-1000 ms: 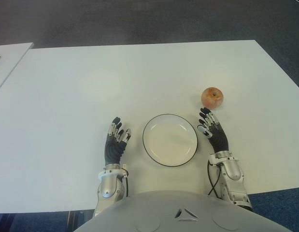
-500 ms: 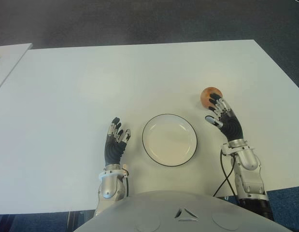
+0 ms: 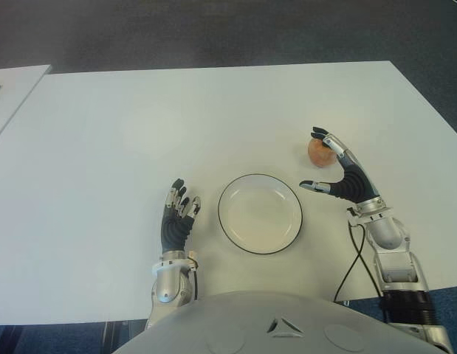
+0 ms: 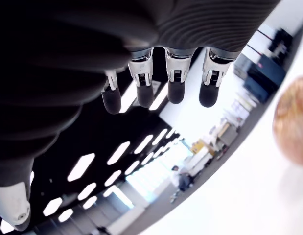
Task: Put the apples into the plate.
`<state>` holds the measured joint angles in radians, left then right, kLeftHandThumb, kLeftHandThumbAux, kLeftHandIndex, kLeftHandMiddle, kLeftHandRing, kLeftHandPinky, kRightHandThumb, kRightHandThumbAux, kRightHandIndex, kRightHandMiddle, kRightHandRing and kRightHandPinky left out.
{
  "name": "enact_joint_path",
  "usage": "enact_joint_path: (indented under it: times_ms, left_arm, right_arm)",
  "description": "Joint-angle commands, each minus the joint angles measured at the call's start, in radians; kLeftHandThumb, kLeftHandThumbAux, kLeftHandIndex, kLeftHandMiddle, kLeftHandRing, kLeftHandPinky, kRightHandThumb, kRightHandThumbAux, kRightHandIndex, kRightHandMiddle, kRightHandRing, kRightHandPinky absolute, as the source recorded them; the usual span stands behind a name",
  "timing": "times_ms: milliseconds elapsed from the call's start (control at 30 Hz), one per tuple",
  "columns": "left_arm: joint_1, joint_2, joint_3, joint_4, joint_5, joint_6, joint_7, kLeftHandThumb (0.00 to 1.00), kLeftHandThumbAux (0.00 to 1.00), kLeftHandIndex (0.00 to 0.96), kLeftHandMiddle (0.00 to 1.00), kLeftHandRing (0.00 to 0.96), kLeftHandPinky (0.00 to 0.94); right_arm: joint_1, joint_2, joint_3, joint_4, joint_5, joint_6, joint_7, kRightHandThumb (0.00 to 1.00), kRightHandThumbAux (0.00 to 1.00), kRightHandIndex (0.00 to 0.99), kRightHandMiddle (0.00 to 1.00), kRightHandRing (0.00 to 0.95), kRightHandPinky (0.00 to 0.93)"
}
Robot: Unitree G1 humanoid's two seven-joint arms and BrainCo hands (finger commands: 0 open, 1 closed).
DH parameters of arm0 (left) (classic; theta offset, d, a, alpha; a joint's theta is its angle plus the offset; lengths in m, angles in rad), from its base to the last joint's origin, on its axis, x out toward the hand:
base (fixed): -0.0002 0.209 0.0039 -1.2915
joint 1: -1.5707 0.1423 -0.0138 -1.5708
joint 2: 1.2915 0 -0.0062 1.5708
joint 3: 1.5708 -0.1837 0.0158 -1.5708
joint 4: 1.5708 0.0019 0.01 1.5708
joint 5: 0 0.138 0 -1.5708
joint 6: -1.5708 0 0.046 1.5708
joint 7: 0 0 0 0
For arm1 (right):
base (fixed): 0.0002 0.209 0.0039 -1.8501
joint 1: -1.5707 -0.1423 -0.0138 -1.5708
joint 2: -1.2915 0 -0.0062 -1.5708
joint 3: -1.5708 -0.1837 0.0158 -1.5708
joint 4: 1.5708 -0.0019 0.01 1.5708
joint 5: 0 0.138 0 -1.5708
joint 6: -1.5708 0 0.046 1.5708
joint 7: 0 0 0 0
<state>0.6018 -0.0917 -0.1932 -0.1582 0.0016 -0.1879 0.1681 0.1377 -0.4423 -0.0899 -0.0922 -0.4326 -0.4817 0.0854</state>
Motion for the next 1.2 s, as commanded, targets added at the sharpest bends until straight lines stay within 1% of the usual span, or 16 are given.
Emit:
enact_joint_path:
  times_ms: [33, 133, 267, 367, 467, 600, 733, 833, 1033, 1100, 1200]
  left_arm:
    - [-0.007, -0.042, -0.018, 0.051, 0.011, 0.046, 0.016, 0.059, 0.662, 0.038, 0.012, 0.0, 0.0]
    - [-0.011, -0.045, -0.018, 0.053, 0.004, 0.051, 0.016, 0.062, 0.666, 0.037, 0.013, 0.0, 0.0]
    - [-0.014, -0.043, -0.019, 0.057, -0.001, 0.046, 0.017, 0.074, 0.665, 0.037, 0.013, 0.0, 0.0]
    - [-0.015, -0.041, -0.019, 0.06, -0.003, 0.041, 0.017, 0.079, 0.663, 0.038, 0.016, 0.0, 0.0]
    - [-0.015, -0.039, -0.018, 0.063, -0.007, 0.032, 0.013, 0.086, 0.661, 0.039, 0.017, 0.0, 0.0]
    - [-0.017, -0.038, -0.013, 0.067, -0.019, 0.027, 0.007, 0.092, 0.665, 0.041, 0.015, 0.0, 0.0]
    - [-0.016, -0.032, -0.012, 0.068, -0.015, 0.023, 0.006, 0.094, 0.664, 0.041, 0.013, 0.0, 0.0]
    - [-0.014, -0.03, -0.011, 0.068, -0.015, 0.019, 0.006, 0.095, 0.662, 0.04, 0.011, 0.0, 0.0]
    - [-0.011, -0.021, -0.006, 0.072, -0.015, 0.004, 0.0, 0.102, 0.647, 0.037, 0.01, 0.0, 0.0]
    - [-0.01, -0.012, -0.005, 0.077, -0.018, -0.013, -0.012, 0.099, 0.654, 0.034, 0.009, 0.0, 0.0]
    - [-0.007, -0.008, -0.002, 0.083, -0.022, -0.031, -0.021, 0.088, 0.67, 0.028, 0.007, 0.0, 0.0]
  right_arm:
    - [-0.093, -0.099, 0.028, 0.052, -0.251, -0.016, -0.103, 0.36, 0.554, 0.12, 0.068, 0.023, 0.006]
    - [-0.178, -0.124, 0.073, 0.125, -0.354, 0.004, -0.17, 0.359, 0.547, 0.109, 0.065, 0.018, 0.002]
    - [-0.248, -0.151, 0.122, 0.203, -0.456, 0.025, -0.252, 0.382, 0.534, 0.082, 0.061, 0.01, 0.0]
    - [-0.284, -0.164, 0.153, 0.25, -0.494, 0.037, -0.298, 0.394, 0.524, 0.07, 0.059, 0.007, 0.0]
    - [-0.364, -0.168, 0.199, 0.362, -0.519, 0.05, -0.333, 0.392, 0.52, 0.059, 0.056, 0.003, 0.0]
    - [-0.457, -0.168, 0.246, 0.495, -0.508, 0.054, -0.344, 0.378, 0.514, 0.039, 0.04, 0.0, 0.0]
    - [-0.512, -0.167, 0.273, 0.573, -0.484, 0.054, -0.346, 0.386, 0.502, 0.026, 0.023, 0.0, 0.0]
    - [-0.534, -0.169, 0.288, 0.604, -0.473, 0.053, -0.352, 0.394, 0.496, 0.021, 0.015, 0.0, 0.0]
    - [-0.621, -0.162, 0.323, 0.732, -0.453, 0.052, -0.362, 0.402, 0.49, 0.011, 0.002, 0.0, 0.0]
    - [-0.668, -0.154, 0.342, 0.815, -0.454, 0.051, -0.383, 0.402, 0.489, 0.009, 0.001, 0.0, 0.0]
    - [-0.719, -0.144, 0.369, 0.911, -0.455, 0.047, -0.414, 0.402, 0.491, 0.008, 0.0, 0.0, 0.0]
